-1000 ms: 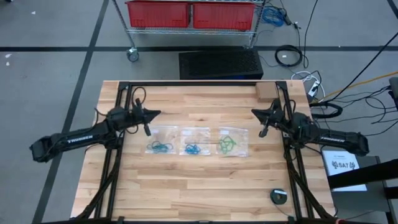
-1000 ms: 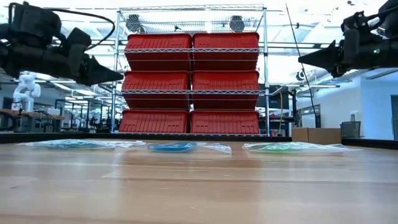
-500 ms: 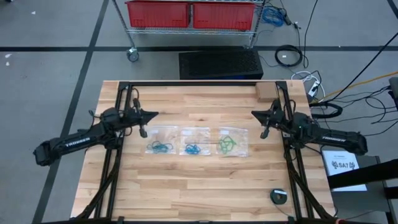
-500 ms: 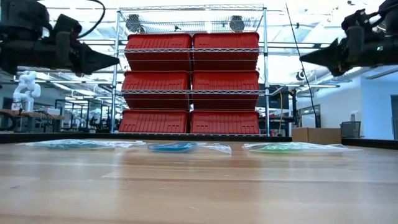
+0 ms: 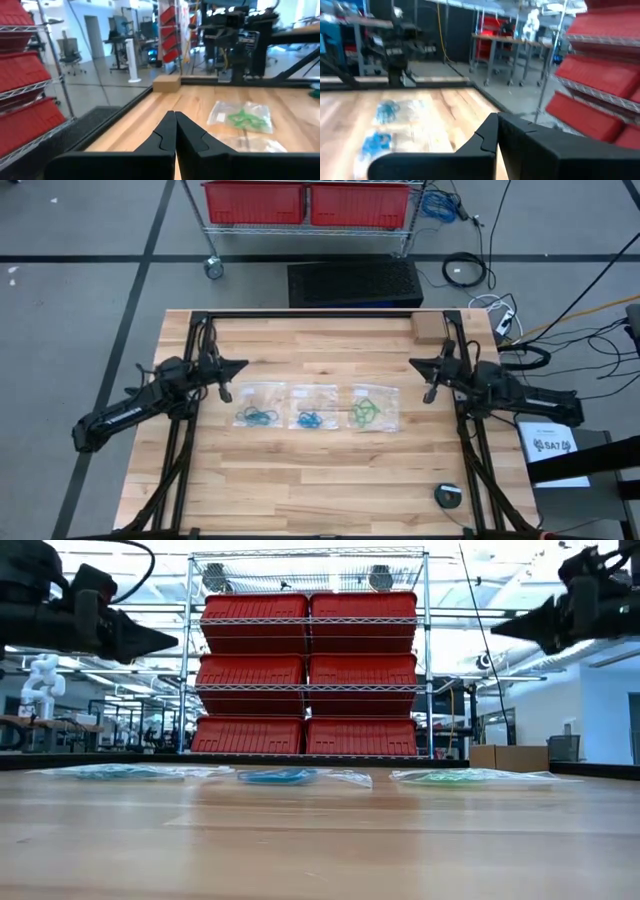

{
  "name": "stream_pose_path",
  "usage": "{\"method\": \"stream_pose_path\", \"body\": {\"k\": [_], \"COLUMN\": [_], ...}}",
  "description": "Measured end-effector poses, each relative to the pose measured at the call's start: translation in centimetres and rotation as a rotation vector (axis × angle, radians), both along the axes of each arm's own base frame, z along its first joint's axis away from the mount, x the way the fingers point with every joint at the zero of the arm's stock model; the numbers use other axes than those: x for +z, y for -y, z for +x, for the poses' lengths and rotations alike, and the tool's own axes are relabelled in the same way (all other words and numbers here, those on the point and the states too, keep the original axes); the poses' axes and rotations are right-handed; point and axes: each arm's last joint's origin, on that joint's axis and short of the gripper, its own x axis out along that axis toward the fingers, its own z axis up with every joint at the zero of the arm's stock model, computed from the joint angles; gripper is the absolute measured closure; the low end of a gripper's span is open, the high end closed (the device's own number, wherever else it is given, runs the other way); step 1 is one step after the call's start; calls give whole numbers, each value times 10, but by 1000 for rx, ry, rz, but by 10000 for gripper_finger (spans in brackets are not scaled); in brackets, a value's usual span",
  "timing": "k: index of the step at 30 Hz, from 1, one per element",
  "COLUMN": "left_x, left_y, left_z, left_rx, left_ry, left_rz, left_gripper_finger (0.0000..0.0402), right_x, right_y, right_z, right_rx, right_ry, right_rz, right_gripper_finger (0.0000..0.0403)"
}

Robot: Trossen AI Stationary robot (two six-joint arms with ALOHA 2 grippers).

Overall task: Sort rubber bands
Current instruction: Return to Home Position

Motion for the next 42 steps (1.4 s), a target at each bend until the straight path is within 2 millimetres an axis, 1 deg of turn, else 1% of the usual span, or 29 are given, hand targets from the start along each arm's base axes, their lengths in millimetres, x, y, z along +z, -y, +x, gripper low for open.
{"method": "stream_pose_path", "body": {"k": [3,8,14,16,19,42], "left_x": [-2,-4,-5,-5,-5,-5], "left_y": [-1,-3,-4,-4,-4,-4], "left_z": [0,2,1,1,1,1], "left_rx": [32,61,115,113,112,107], "left_ry": [-22,-60,-68,-48,-35,-34], "left_rz": [8,18,6,-48,-82,-84], "left_gripper_finger": [400,400,400,400,400,400], "right_x": [-11,-25,-24,-24,-24,-23], "right_y": [1,2,2,2,2,2], "right_z": [2,5,5,5,5,5], "right_rx": [-36,-39,-38,-36,-35,-35], "right_ry": [-39,-96,-88,-88,-86,-84], "right_rz": [26,46,47,47,48,49], "right_gripper_finger": [403,403,403,403,403,403]}}
